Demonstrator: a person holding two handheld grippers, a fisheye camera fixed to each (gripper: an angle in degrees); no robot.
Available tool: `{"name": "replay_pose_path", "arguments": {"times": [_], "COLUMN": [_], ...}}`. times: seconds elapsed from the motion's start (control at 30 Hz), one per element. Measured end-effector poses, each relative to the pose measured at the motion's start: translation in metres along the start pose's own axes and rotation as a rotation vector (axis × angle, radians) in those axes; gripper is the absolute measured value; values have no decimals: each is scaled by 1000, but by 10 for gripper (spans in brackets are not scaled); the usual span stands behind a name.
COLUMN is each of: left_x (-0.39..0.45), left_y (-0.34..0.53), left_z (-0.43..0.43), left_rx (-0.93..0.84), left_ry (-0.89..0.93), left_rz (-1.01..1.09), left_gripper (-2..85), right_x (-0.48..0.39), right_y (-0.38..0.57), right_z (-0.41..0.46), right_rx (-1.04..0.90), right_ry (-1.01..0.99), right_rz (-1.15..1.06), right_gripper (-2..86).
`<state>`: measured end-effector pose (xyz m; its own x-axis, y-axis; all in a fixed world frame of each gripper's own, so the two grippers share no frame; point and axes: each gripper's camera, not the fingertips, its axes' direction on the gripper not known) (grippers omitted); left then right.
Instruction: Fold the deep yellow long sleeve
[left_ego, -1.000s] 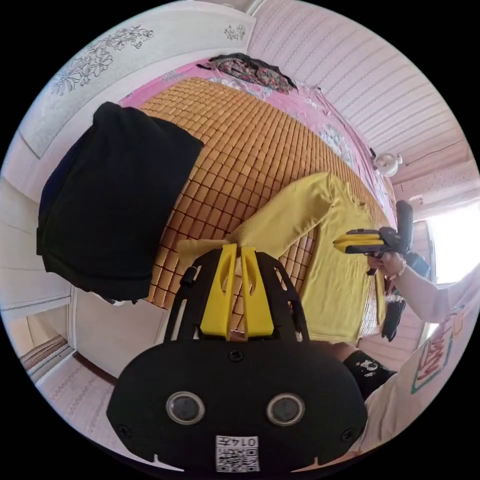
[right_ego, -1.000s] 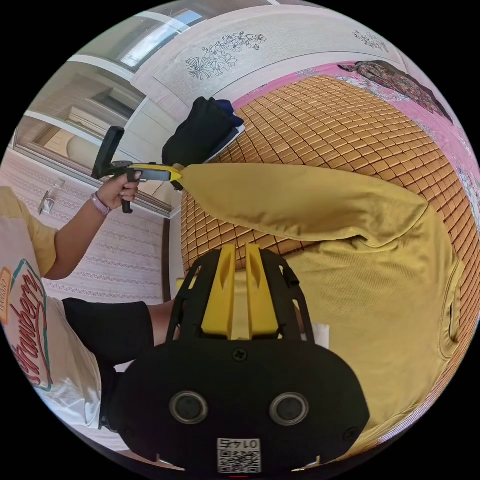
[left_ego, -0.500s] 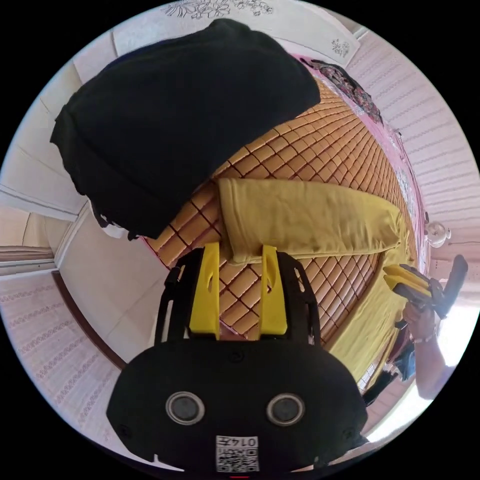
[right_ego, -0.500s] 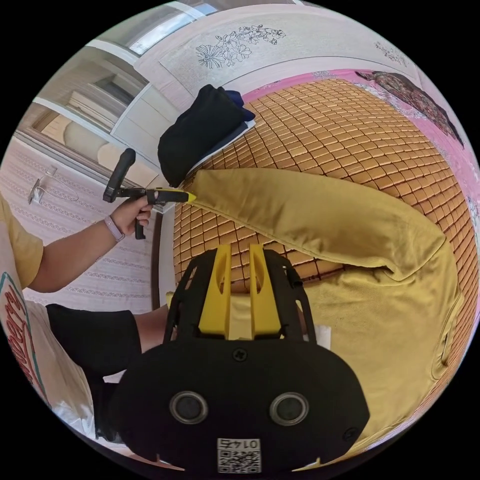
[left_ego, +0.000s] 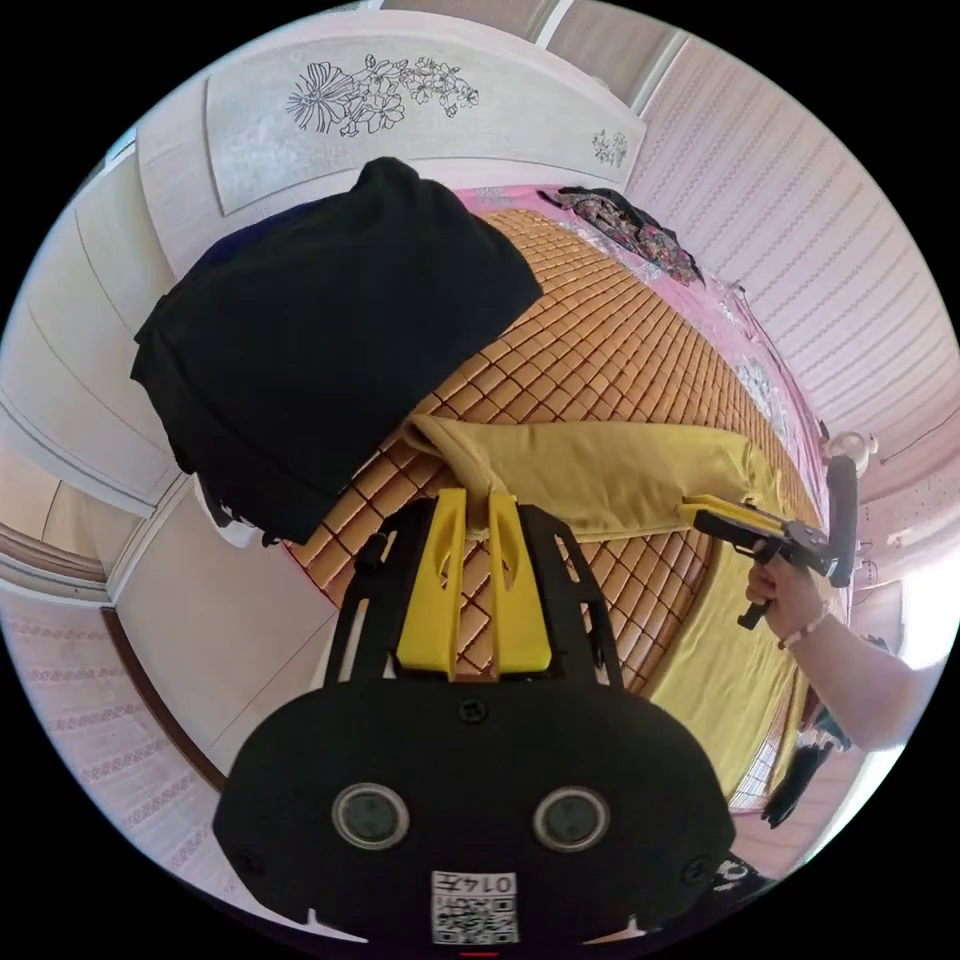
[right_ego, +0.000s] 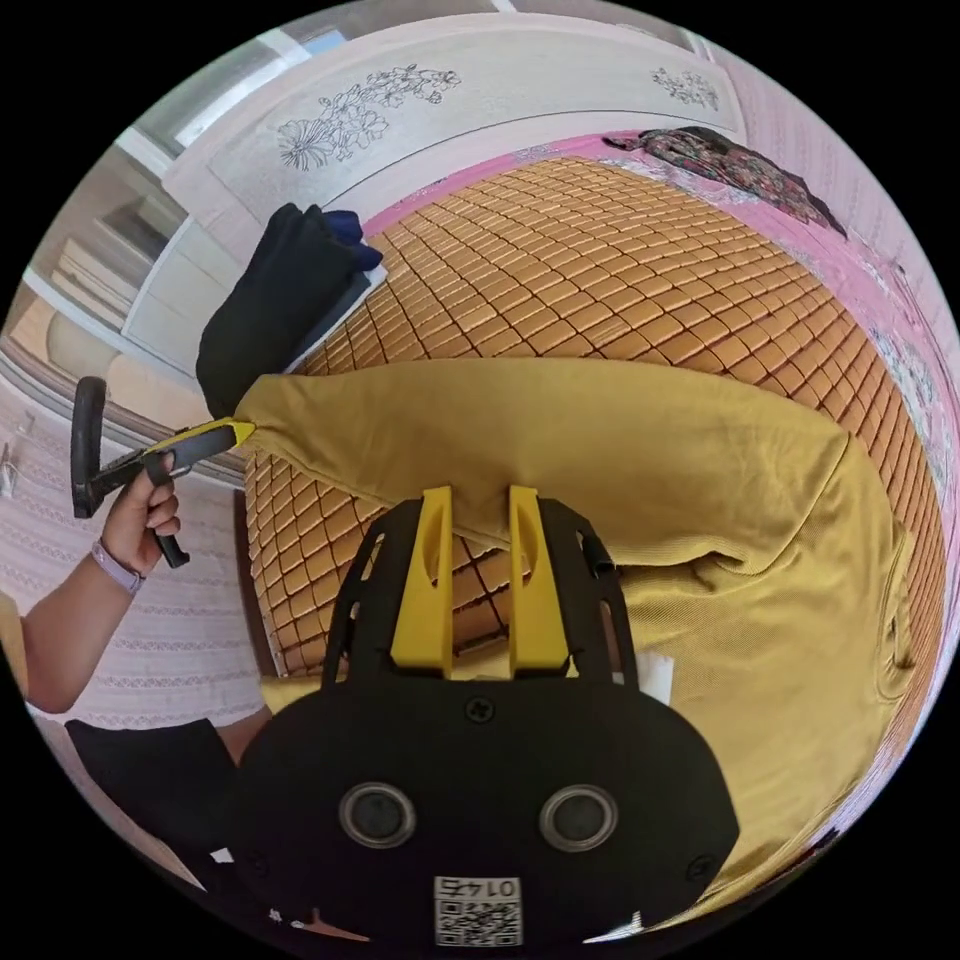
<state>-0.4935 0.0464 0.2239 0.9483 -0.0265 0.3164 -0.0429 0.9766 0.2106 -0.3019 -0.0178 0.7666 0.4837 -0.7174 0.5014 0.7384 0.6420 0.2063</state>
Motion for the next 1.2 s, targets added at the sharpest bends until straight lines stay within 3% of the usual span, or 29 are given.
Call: {"name": "replay_pose_path", "arguments": {"times": [0.1, 0.17, 0.3, 0.37, 0.43, 0.5, 0.57, 0.7, 0.77, 0.97, 1.03, 1.2], "left_x": [32, 71, 144, 203, 252, 291, 313, 318, 320, 337, 344, 356], "left_y": [-5, -12, -17, -7, 14, 45, 78, 102, 105, 87, 83, 93], "left_z": [-36, -64, -87, -85, -76, -59, -22, 22, 40, 79, 91, 101], "left_rx": [179, 310, 388, 292, 121, -58, -272, -460, -460, -383, -375, -340], "left_ry": [115, 244, 524, 814, 982, 1026, 1062, 934, 708, 345, 259, 264], "left_rz": [64, 223, 521, 721, 897, 988, 912, 785, 800, 752, 731, 735], "left_gripper": [41, 40, 35, 29, 33, 41, 42, 39, 39, 42, 41, 24], "right_x": [8, 14, 32, 41, 51, 57, 61, 55, 43, -15, -17, -18], "right_y": [23, 42, 104, 136, 184, 223, 263, 334, 338, 268, 246, 239], "right_z": [-27, -46, -100, -124, -155, -173, -182, -198, -203, -174, -144, -168], "right_rx": [93, 136, 226, 243, 235, 193, 109, -41, -43, -21, -136, -154], "right_ry": [-76, -114, -177, -170, -105, -33, 40, 141, 173, 255, 348, 318], "right_rz": [67, 102, 216, 278, 383, 472, 564, 728, 704, 332, 295, 399], "right_gripper": [91, 92, 92, 93, 93, 93, 93, 93, 93, 101, 80, 31]}}
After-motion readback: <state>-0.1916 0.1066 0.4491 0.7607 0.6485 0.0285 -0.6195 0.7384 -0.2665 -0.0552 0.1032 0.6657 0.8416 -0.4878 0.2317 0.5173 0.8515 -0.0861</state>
